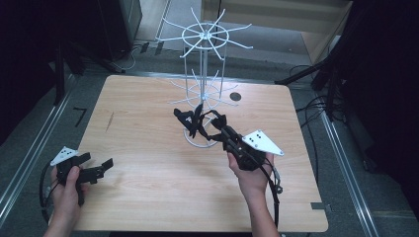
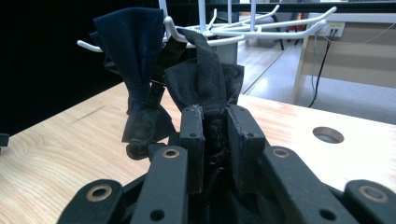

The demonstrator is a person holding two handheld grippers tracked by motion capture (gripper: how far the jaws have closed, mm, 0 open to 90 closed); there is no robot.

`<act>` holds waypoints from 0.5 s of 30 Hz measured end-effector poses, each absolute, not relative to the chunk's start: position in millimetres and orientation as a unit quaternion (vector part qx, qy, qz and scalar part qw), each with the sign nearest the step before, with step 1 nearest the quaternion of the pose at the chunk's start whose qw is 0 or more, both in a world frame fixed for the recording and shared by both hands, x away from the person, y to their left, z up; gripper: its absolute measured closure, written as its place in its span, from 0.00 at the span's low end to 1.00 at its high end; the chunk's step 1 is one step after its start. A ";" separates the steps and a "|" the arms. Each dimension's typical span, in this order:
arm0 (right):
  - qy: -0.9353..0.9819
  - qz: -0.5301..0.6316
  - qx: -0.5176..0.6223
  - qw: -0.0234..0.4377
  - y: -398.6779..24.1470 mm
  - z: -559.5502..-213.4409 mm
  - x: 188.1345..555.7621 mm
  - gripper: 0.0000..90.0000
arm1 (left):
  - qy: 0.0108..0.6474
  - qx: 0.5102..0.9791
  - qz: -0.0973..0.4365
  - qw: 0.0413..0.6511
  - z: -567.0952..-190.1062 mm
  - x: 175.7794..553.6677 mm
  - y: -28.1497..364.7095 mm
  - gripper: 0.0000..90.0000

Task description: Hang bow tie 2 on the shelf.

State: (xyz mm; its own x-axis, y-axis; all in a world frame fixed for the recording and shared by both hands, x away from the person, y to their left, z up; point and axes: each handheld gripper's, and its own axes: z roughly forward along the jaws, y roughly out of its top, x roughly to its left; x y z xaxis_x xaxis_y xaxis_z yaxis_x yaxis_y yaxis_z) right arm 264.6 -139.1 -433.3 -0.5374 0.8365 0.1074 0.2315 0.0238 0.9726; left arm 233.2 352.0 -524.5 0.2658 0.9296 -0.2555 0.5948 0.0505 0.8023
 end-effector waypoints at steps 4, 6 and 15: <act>0.667 0.568 0.404 0.261 -136.5 -436.5 268.0 0.87 | 0.576 0.661 0.190 0.441 -524.5 233.2 351.9 0.00; 0.667 0.568 0.407 0.259 -135.3 -437.8 269.6 0.87 | 0.575 0.662 0.190 0.441 -524.4 233.2 352.1 0.00; 0.667 0.562 0.415 0.258 -131.7 -443.8 277.4 0.85 | 0.575 0.662 0.190 0.441 -524.5 233.3 352.0 0.00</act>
State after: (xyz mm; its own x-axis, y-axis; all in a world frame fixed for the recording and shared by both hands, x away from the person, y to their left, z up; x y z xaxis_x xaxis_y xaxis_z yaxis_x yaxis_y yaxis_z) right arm 277.4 -131.7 -443.8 -0.5216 0.8444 0.1224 0.2647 0.0238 0.9640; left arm 233.3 352.0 -524.5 0.2658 0.9294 -0.2559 0.5945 0.0509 0.8025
